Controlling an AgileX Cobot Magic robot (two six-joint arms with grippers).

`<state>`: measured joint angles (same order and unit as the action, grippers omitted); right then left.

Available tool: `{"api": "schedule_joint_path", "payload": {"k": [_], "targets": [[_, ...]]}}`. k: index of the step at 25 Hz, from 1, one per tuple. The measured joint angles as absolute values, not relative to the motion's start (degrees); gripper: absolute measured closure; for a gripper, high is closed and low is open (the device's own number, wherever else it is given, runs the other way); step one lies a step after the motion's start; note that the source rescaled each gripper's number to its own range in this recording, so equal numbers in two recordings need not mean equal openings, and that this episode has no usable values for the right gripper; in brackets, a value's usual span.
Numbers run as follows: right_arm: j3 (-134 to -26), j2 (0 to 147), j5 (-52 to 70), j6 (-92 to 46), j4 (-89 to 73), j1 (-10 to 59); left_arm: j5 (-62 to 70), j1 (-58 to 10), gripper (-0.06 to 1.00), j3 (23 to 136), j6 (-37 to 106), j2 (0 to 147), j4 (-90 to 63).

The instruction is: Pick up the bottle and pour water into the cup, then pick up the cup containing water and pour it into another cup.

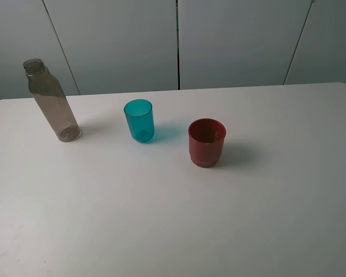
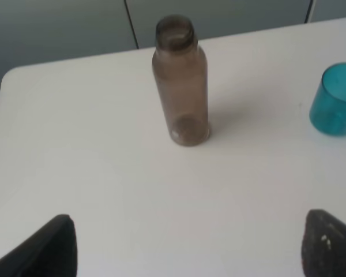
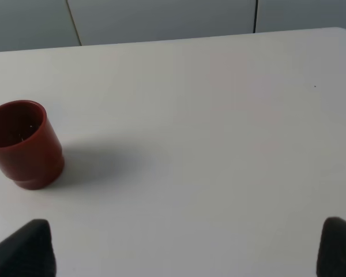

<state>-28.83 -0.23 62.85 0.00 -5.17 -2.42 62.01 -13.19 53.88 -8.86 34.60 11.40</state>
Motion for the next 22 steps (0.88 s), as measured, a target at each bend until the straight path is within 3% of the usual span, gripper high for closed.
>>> {"api": "schedule_joint_path", "payload": {"k": [10,22], "targets": [[-28.83,-0.23,62.85,0.0,-5.17,-2.42,66.64,-13.19,-0.04,40.84,-7.29,1.61,5.64],[-28.83,-0.23,62.85,-0.44,-5.17,-2.42,65.35,-13.19,-0.04,31.71,-7.15,0.0,4.66]]}}
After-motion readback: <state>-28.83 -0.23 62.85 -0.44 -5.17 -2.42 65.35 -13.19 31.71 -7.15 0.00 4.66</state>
